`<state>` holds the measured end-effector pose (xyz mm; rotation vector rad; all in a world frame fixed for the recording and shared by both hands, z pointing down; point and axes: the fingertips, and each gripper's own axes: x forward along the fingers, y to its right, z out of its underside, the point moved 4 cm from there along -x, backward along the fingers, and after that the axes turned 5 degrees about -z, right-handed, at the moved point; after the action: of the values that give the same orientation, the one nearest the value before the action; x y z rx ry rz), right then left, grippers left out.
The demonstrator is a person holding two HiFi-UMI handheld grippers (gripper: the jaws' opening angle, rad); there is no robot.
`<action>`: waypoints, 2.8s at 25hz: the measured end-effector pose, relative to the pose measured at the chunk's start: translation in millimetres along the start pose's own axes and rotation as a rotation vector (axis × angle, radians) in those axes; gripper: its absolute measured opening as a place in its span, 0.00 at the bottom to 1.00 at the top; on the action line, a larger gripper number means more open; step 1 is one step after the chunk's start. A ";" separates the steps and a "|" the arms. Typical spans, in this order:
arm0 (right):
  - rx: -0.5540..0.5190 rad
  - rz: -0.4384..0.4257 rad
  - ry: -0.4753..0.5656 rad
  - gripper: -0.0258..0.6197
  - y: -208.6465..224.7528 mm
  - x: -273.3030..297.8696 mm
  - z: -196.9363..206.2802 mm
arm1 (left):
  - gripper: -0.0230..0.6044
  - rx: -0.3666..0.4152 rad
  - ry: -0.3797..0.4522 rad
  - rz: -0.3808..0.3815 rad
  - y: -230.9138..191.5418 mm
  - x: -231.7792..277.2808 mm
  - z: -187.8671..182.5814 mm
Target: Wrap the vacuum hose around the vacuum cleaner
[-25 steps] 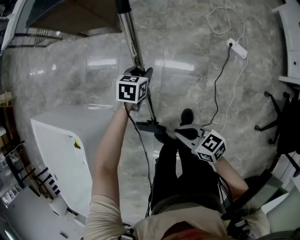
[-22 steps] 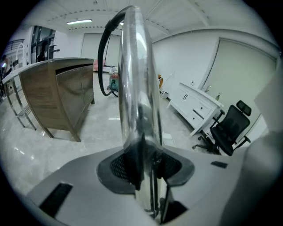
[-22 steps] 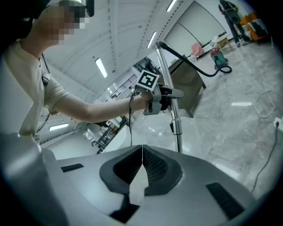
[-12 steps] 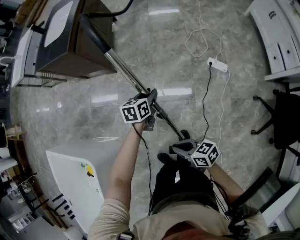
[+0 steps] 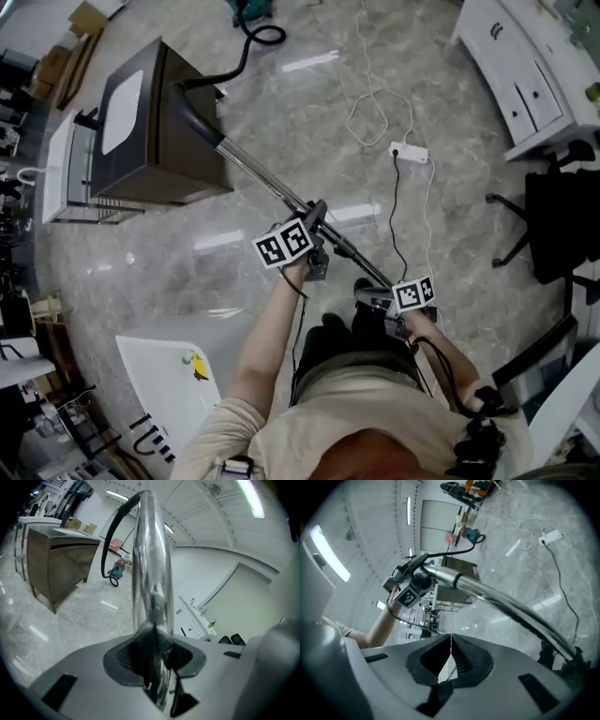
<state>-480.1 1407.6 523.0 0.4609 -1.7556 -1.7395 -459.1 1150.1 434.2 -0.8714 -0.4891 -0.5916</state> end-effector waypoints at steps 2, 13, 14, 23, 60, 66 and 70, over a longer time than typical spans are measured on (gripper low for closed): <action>0.021 0.033 0.075 0.05 5.9 -12.9 -21.4 | 0.26 -0.009 0.023 0.013 10.9 -1.4 -20.7; 0.352 -0.024 0.539 0.17 9.0 -13.8 -72.4 | 0.26 -0.140 0.037 0.195 29.5 -11.8 -59.8; 0.359 -0.006 0.556 0.27 7.3 -11.9 -74.2 | 0.26 -0.158 0.029 0.215 27.1 -12.9 -60.8; 0.234 -0.065 0.734 0.51 -41.8 -10.6 -126.5 | 0.26 -0.313 0.005 0.303 -21.7 -1.7 -109.4; 0.349 -0.222 1.142 0.27 29.9 -138.5 -441.3 | 0.26 -0.360 0.045 0.461 27.0 102.1 -221.4; 0.307 -0.285 1.098 0.20 21.7 -166.3 -521.0 | 0.26 -0.362 0.113 0.443 29.5 152.0 -254.1; 0.281 -0.242 1.095 0.18 12.8 -168.5 -562.6 | 0.26 -0.407 0.126 0.421 21.6 183.8 -271.7</action>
<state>8.1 1084.7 473.2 1.4570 -1.1203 -0.9858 -266.9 888.0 384.8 -1.2741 -0.0596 -0.3565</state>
